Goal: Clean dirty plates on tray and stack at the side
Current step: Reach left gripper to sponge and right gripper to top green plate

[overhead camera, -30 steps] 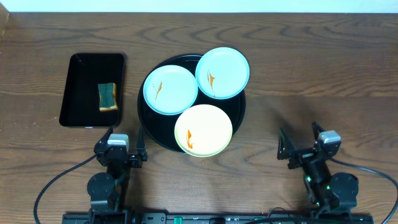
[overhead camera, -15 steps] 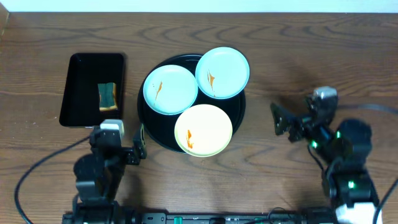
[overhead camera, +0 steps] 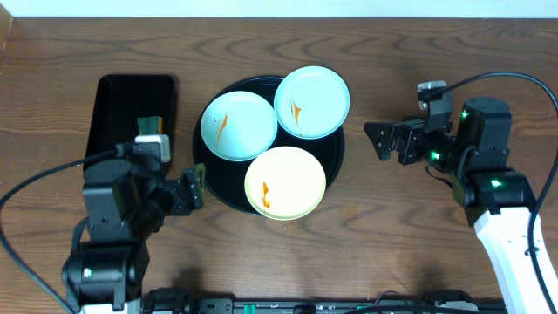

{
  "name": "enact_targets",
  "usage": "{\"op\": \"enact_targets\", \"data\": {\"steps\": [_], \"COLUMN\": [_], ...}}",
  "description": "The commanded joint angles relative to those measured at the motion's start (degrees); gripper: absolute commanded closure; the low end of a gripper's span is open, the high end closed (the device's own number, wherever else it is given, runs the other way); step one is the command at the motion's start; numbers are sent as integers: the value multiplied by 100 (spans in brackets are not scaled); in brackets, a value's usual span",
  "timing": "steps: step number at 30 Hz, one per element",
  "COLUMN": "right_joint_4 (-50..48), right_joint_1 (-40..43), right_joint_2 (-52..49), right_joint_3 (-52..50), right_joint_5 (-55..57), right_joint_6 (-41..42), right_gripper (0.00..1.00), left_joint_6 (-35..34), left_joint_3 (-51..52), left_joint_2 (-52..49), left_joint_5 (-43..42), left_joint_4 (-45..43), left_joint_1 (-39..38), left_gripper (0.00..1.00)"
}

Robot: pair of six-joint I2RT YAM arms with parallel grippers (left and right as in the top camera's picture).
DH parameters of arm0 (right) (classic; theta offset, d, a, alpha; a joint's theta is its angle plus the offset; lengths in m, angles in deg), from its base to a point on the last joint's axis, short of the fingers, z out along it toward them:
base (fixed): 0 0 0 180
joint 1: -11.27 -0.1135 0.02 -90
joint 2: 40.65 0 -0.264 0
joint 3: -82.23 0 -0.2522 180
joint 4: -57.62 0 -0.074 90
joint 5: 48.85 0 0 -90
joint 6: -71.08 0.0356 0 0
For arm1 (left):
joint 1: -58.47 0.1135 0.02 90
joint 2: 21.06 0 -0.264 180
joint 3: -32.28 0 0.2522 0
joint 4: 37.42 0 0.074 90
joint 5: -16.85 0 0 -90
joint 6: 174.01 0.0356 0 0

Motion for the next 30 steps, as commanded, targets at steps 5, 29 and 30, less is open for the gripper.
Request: {"op": "enact_targets", "data": {"steps": [5, 29, 30], "right_joint_4": [-122, 848, 852], "right_joint_1": [-96, -1362, -1453], "right_joint_2": [-92, -868, -975], "right_joint_3": [133, 752, 815], "right_joint_5": [-201, 909, 981], "right_joint_6": [72, 175, 313], "right_gripper": [1, 20, 22], "left_joint_6": [-164, -695, -695], "left_joint_3": [-101, -3777, -3803], "left_joint_2": [-269, -3624, -3711], "left_joint_5": [-527, 1499, 1497], "left_joint_4": [262, 1453, 1456], "left_joint_1": [-20, 424, 542], "left_gripper": [20, 20, 22]}}
